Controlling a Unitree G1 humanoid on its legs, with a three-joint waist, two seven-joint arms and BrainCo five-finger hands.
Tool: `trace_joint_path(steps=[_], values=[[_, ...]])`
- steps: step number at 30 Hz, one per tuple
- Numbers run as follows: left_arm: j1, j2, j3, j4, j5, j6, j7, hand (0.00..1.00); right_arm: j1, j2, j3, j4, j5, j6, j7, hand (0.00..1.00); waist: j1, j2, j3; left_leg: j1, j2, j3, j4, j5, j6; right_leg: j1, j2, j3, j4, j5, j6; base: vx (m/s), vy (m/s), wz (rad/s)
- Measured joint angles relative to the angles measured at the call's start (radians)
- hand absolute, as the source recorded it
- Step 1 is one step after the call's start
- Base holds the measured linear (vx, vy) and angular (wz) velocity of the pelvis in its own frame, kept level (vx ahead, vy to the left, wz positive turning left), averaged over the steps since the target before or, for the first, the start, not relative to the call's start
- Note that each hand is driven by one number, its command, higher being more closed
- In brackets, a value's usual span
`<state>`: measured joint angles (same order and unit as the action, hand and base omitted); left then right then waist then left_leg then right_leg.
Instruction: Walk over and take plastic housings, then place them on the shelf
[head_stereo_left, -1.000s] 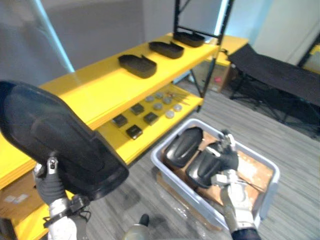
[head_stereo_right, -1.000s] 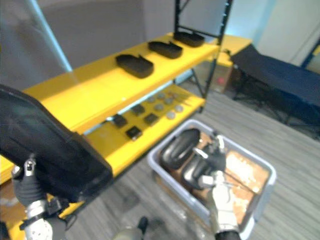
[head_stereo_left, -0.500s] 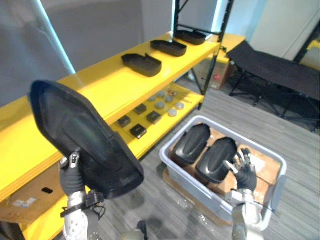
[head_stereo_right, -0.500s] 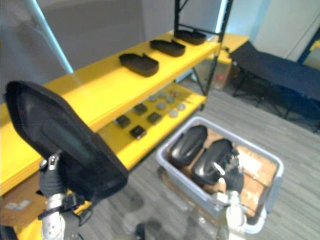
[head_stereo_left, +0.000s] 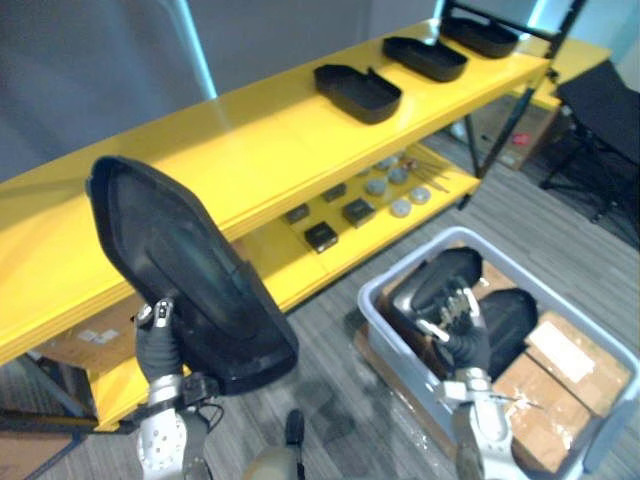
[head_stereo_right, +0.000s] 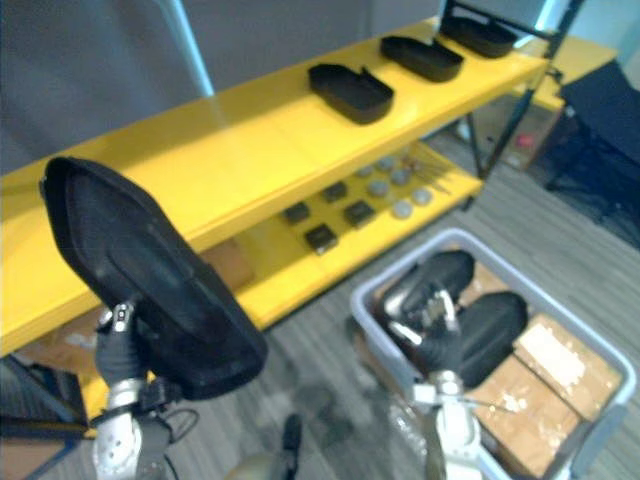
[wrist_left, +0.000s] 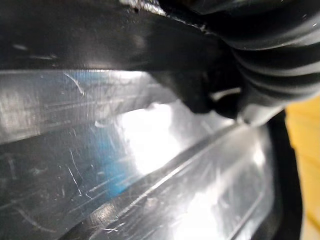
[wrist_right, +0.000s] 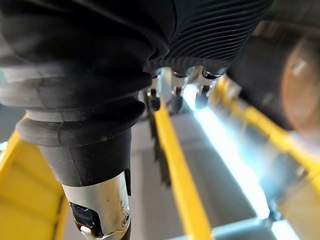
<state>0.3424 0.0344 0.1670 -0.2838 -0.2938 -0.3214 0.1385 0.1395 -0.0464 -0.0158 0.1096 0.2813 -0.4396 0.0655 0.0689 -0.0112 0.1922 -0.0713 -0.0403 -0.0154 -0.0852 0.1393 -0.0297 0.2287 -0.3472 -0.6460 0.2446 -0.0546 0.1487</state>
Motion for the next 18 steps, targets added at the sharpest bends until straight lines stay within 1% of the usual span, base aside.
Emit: trace_joint_path(steps=[3, 5, 6, 7, 8, 9, 10, 11, 12, 13, 14, 15, 16, 17, 18], values=[[0.001, -0.001, 0.040, -0.001, 0.000, -0.007, 0.001, 1.00, -0.035, -0.001, 0.004, 0.046, -0.002, 0.000, -0.013, 0.00, 0.010, 0.002, 0.000, 0.001, -0.009, -0.040, 0.004, 0.020, 0.007, 0.018, -0.005, -0.038, 0.040, 0.027, -0.014, 0.13, -0.020, 0.66], [0.006, -0.003, 0.060, -0.001, -0.001, -0.007, 0.003, 1.00, -0.057, -0.003, 0.024, 0.073, -0.003, 0.001, -0.028, 0.00, 0.033, 0.003, 0.000, 0.001, -0.008, -0.060, 0.004, 0.024, 0.009, 0.018, -0.004, -0.038, 0.064, 0.041, -0.022, 0.09, -0.024, 0.29], [0.011, -0.004, 0.063, -0.001, -0.001, -0.008, 0.005, 1.00, -0.064, -0.004, 0.033, 0.076, -0.004, 0.001, -0.031, 0.00, 0.037, 0.003, 0.001, 0.001, -0.008, -0.063, 0.004, 0.024, 0.010, 0.018, -0.003, -0.038, 0.068, 0.041, -0.023, 0.06, -0.027, 0.16], [0.020, -0.006, 0.069, -0.001, -0.001, -0.008, 0.006, 1.00, -0.082, -0.005, 0.051, 0.080, -0.015, 0.001, -0.045, 0.00, 0.044, 0.010, 0.005, 0.001, -0.007, -0.068, 0.004, 0.024, 0.011, 0.019, 0.000, -0.037, 0.068, 0.038, -0.026, 0.02, -0.038, 0.09], [0.024, -0.008, 0.070, -0.001, -0.001, -0.008, 0.005, 1.00, -0.099, -0.008, 0.067, 0.079, -0.021, 0.002, -0.053, 0.00, 0.048, 0.022, 0.012, 0.000, -0.006, -0.071, 0.004, 0.025, 0.012, 0.023, 0.008, -0.037, 0.056, 0.031, -0.036, 0.00, -0.041, 0.05], [0.025, -0.012, 0.070, -0.001, -0.002, -0.008, 0.004, 1.00, -0.106, -0.012, 0.074, 0.080, -0.023, 0.003, -0.061, 0.00, 0.048, 0.030, 0.017, 0.000, -0.006, -0.072, 0.004, 0.024, 0.012, 0.031, 0.011, -0.036, 0.047, 0.031, -0.036, -0.04, -0.043, 0.02], [0.027, -0.024, 0.070, -0.001, -0.002, -0.014, -0.004, 1.00, -0.113, -0.020, 0.083, 0.080, -0.023, 0.004, -0.073, 0.00, 0.050, 0.045, 0.026, 0.002, -0.004, -0.057, 0.000, 0.005, 0.019, 0.038, 0.017, -0.034, 0.036, 0.032, -0.035, -0.08, -0.023, -0.04], [0.037, -0.038, 0.073, -0.002, -0.002, -0.033, -0.006, 1.00, -0.115, -0.029, 0.093, 0.080, -0.022, 0.005, -0.084, 0.00, 0.055, 0.061, 0.034, 0.003, 0.012, -0.013, -0.001, 0.001, 0.018, 0.045, 0.028, -0.036, 0.023, 0.033, -0.034, -0.09, -0.022, -0.05], [0.040, -0.044, 0.078, -0.002, -0.001, -0.044, -0.009, 1.00, -0.115, -0.032, 0.097, 0.080, -0.022, 0.005, -0.087, 0.00, 0.056, 0.065, 0.037, 0.002, 0.018, 0.007, 0.000, -0.002, 0.016, 0.052, 0.035, -0.040, 0.007, 0.033, -0.034, -0.09, -0.043, -0.05], [0.037, -0.040, 0.097, -0.002, -0.001, -0.060, -0.014, 1.00, -0.115, -0.030, 0.096, 0.083, -0.022, 0.006, -0.088, 0.00, 0.057, 0.026, 0.050, -0.005, 0.017, 0.074, 0.020, -0.049, 0.010, 0.071, 0.023, -0.041, -0.066, 0.028, -0.040, -0.04, -0.052, -0.03], [0.036, -0.035, 0.110, -0.012, -0.002, -0.066, -0.015, 1.00, -0.118, -0.022, 0.096, 0.082, -0.022, 0.006, -0.088, 0.00, 0.060, -0.004, 0.050, -0.044, 0.007, 0.117, 0.107, -0.075, 0.038, 0.072, 0.007, -0.037, -0.089, -0.003, -0.045, 0.03, -0.094, -0.13], [0.030, -0.034, 0.135, -0.031, -0.005, -0.085, -0.023, 1.00, -0.132, -0.027, 0.094, 0.073, -0.022, 0.004, -0.086, 0.00, 0.068, -0.011, 0.052, -0.121, 0.012, 0.173, 0.304, -0.162, 0.028, 0.078, 0.001, -0.044, -0.100, -0.084, -0.019, 0.07, -0.072, -0.07], [0.015, -0.035, 0.139, -0.026, -0.005, -0.088, -0.027, 1.00, -0.138, -0.031, 0.088, 0.080, -0.022, 0.004, -0.086, 0.00, 0.063, -0.012, 0.060, -0.143, 0.008, 0.170, 0.347, -0.184, 0.026, 0.080, -0.011, -0.046, -0.093, -0.093, 0.017, 0.06, -0.042, 0.02], [-0.003, -0.046, 0.133, -0.023, -0.004, -0.087, -0.032, 1.00, -0.138, -0.046, 0.064, 0.100, -0.021, 0.005, -0.086, 0.00, 0.051, -0.006, 0.064, -0.141, 0.005, 0.165, 0.345, -0.191, 0.027, 0.068, -0.021, -0.049, -0.051, -0.088, -0.005, 0.00, 0.047, 0.25], [-0.015, -0.047, 0.123, -0.021, -0.004, -0.088, -0.035, 1.00, -0.129, -0.057, 0.052, 0.105, -0.020, 0.004, -0.083, 0.00, 0.041, 0.005, 0.068, -0.137, 0.015, 0.158, 0.340, -0.190, 0.028, 0.045, -0.027, -0.041, 0.022, -0.066, -0.050, -0.04, 0.136, 0.35]])
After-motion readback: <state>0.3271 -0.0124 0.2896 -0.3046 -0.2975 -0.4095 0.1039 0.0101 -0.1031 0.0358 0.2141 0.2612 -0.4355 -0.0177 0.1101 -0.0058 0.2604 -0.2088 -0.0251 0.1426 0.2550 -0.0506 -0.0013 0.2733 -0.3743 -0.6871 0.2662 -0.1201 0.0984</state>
